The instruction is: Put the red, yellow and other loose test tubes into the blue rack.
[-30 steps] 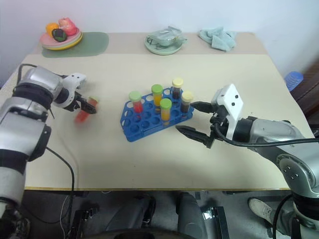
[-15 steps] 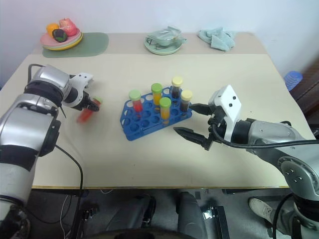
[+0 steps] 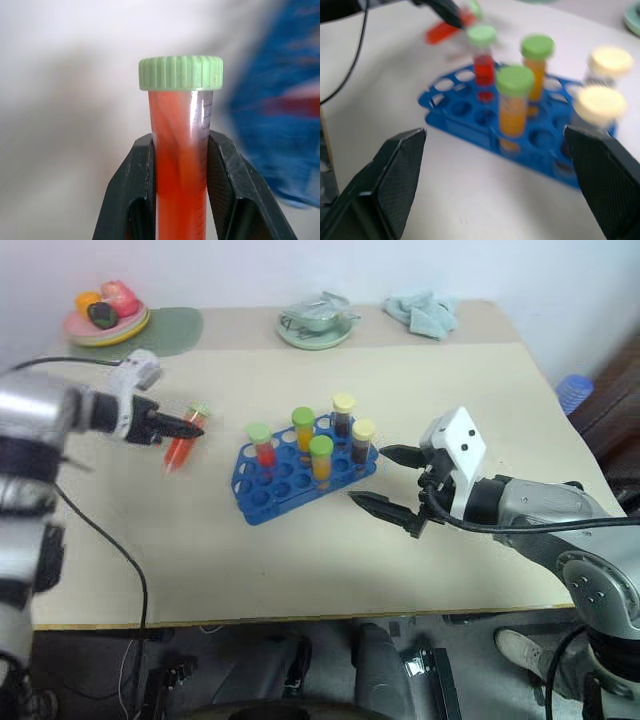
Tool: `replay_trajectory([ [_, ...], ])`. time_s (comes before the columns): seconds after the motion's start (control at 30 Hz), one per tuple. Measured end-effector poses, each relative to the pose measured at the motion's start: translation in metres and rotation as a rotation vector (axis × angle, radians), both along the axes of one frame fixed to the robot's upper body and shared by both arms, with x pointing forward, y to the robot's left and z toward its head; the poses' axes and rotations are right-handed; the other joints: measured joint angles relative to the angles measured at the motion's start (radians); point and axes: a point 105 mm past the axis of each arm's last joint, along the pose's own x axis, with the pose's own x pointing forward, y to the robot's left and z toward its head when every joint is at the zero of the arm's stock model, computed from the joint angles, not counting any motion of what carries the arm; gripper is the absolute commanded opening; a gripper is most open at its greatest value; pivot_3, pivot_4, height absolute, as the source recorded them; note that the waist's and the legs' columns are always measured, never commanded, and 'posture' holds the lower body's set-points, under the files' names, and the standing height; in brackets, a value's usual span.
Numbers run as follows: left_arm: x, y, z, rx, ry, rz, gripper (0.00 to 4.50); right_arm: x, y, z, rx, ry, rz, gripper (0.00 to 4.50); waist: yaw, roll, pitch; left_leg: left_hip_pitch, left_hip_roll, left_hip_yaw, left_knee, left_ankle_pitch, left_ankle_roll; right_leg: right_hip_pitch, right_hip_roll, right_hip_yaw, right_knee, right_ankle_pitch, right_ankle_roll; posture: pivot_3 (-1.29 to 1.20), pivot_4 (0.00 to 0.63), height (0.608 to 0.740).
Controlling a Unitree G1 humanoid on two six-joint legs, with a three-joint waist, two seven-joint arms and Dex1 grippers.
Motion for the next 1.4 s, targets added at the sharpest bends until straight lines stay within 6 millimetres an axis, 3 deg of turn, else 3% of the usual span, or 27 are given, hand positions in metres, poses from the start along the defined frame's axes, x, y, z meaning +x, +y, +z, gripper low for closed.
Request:
replay_trajectory([
  [0.13,-0.041,-0.013,-0.01,-0.097,-0.093,-0.184,0.75,0.001,0.001,-0.005,0.024,0.005,-0.006,4.5,0.003,0.0,0.0,0.006,0.0,0.0,0.001,0.001,-0.002,0.006,0.0,0.0,0.0,0.001,-0.001,0.0,0.15,0.74],
  [0.3,-0.038,-0.049,0.008,-0.235,-0.493,-0.277,0.75,0.001,-0.001,-0.007,0.026,0.008,-0.013,4.5,0.041,0.0,0.0,0.017,0.001,-0.001,0.0,0.001,-0.001,0.019,0.0,-0.002,-0.004,0.002,-0.003,0.0,0.15,0.74],
  [0.5,-0.034,-0.081,0.031,-0.406,-0.679,-0.344,0.75,-0.002,-0.008,-0.011,0.022,0.016,-0.053,4.5,0.05,-0.001,0.0,0.016,0.001,-0.001,-0.001,0.0,0.0,0.017,0.001,-0.002,-0.005,0.002,-0.003,0.0,0.15,0.74],
  [0.8,-0.052,-0.093,0.022,-0.584,-0.491,-0.522,0.75,-0.008,-0.017,-0.008,0.01,-0.017,-0.124,4.5,0.05,-0.001,0.0,0.016,0.002,0.0,-0.001,0.0,-0.001,0.017,0.002,-0.001,-0.004,0.002,-0.003,0.0,0.15,0.74],
  [0.97,-0.039,-0.099,0.016,-0.598,-0.461,-0.534,0.75,-0.01,-0.021,-0.012,0.008,-0.007,-0.155,4.5,0.052,-0.001,0.0,0.016,0.001,0.0,-0.001,0.0,-0.001,0.018,0.001,-0.002,-0.005,0.002,-0.003,0.0,0.15,0.74],
  [1.07,-0.032,-0.111,0.003,-0.575,-0.444,-0.568,0.75,-0.013,-0.018,-0.012,0.006,-0.02,-0.159,4.5,0.052,-0.001,0.0,0.016,0.001,0.0,-0.001,0.0,0.0,0.018,0.001,-0.002,-0.006,0.002,-0.003,0.0,0.15,0.74],
  [1.17,-0.034,-0.119,-0.012,-0.546,-0.414,-0.628,0.75,-0.013,-0.018,-0.014,0.012,-0.016,-0.176,4.5,0.047,-0.001,0.0,0.016,0.002,0.0,-0.002,0.0,-0.001,0.018,0.002,-0.001,-0.006,0.002,-0.003,0.0,0.15,0.74],
  [1.4,-0.032,-0.129,-0.019,-0.515,-0.471,-0.66,0.75,-0.02,-0.016,-0.017,0.015,-0.014,-0.189,4.5,0.052,-0.001,0.0,0.016,0.002,0.0,-0.001,0.0,0.0,0.018,0.002,-0.002,-0.007,0.002,-0.003,0.0,0.15,0.74],
])
